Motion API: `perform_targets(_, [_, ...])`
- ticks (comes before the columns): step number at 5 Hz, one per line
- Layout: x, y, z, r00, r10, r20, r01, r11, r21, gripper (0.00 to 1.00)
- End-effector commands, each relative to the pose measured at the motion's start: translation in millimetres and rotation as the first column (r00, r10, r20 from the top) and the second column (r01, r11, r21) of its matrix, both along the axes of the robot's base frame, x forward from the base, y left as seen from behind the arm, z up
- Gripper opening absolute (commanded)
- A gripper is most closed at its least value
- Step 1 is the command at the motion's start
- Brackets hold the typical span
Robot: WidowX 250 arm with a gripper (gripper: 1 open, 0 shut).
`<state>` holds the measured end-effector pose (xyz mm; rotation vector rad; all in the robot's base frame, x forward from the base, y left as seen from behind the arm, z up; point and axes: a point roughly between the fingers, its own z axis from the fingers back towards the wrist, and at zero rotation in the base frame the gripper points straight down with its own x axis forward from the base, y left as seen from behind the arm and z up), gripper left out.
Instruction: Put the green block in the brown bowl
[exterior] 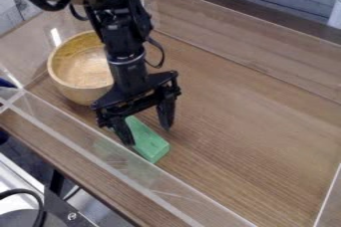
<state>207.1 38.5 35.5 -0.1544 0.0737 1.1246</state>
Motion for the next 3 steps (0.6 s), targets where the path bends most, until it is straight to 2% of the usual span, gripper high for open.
perform_targets(1, [5.9,4,-2.3,1.0,0.009,0.027,-0.01,1.0,0.018,1.0])
perform_targets(3, [6.9,4,-15.0,1.0,0.021,0.023,-0.022,0.999,0.027,1.0])
